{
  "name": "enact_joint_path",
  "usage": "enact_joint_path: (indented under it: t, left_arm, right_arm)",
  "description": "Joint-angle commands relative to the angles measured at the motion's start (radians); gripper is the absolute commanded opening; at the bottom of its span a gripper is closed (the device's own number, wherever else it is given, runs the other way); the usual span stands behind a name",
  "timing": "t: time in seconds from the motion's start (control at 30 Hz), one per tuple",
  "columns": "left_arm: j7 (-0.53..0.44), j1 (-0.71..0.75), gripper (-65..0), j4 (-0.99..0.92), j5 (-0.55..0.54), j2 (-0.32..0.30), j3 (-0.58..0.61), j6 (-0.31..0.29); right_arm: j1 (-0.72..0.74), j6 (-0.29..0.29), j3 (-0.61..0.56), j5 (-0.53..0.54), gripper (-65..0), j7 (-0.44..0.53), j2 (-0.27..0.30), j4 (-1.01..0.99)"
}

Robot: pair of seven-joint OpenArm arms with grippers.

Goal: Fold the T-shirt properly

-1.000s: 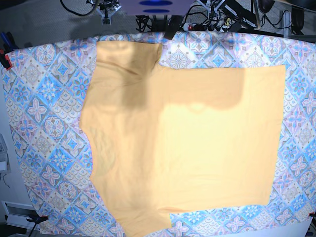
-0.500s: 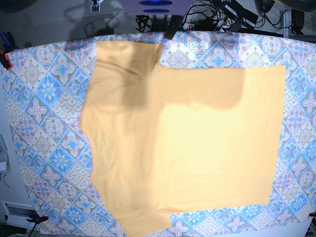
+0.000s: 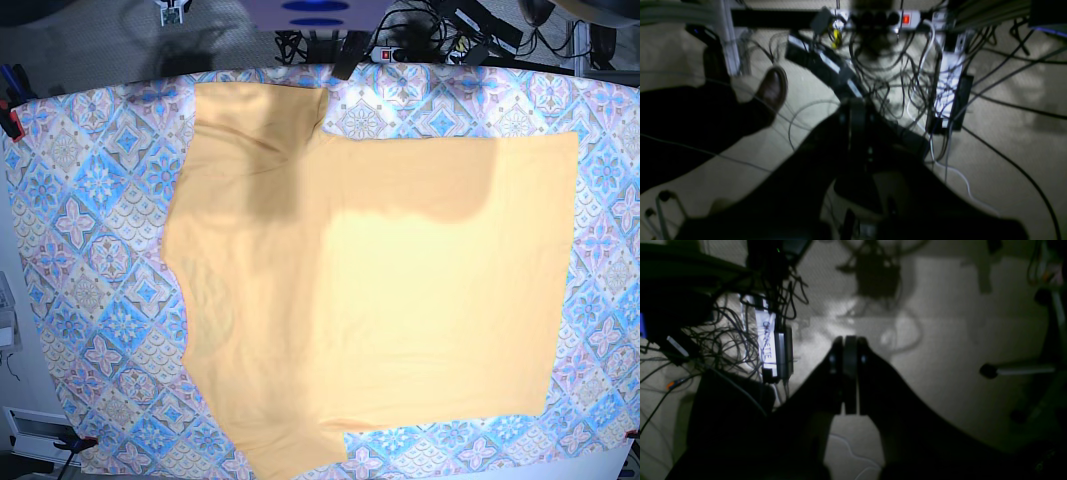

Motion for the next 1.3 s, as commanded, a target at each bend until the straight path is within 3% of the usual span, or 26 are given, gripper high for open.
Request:
enact_joint_path:
  t: [0.0,0.3,0.53,0.63,0.83,1.03,1.17,1.27]
  left_arm:
    - [-0.040,0.036,-65.0,-0.002,0.000,-0.004,0.002,0.006]
    - [-0.376,0.099,-65.0,-0.002,0.002,-0.017,0.004,0.006]
    - [-0.428,0.116,-65.0,-0.002,0.003,-0.017,0.004,0.006]
    - [-0.350,0.128,-65.0,-0.004,0.005,-0.018,0.005,0.006]
    - [-0.034,0.093,-65.0,-0.002,0.000,-0.053,0.001,0.006]
    - [0.058,0.031,-65.0,-0.002,-0.020,-0.087,-0.004,0.006]
    - [0.228,-0.051,-65.0,-0.004,-0.018,-0.101,0.004,0.006]
    - [0.279,-0.119,-65.0,-0.004,-0.017,-0.101,0.004,0.006]
  right_arm:
    - [-0.036,-0.002,0.006,-0.003,-65.0,0.012,0.010,0.027]
    - [-0.163,-0.003,0.007,-0.003,-65.0,0.012,0.030,0.283]
    - [-0.248,-0.003,0.007,-0.003,-65.0,0.012,0.030,0.478]
    - [-0.252,-0.003,0.007,-0.003,-65.0,0.012,0.030,0.498]
    - [-0.248,-0.003,0.007,-0.003,-65.0,0.010,0.030,0.497]
    - [-0.231,-0.003,0.007,-0.003,-65.0,0.001,0.030,0.492]
    - [-0.202,-0.003,0.006,-0.003,-65.0,-0.049,0.030,0.492]
    - [-0.197,-0.003,-0.001,-0.003,-65.0,-0.054,0.030,0.492]
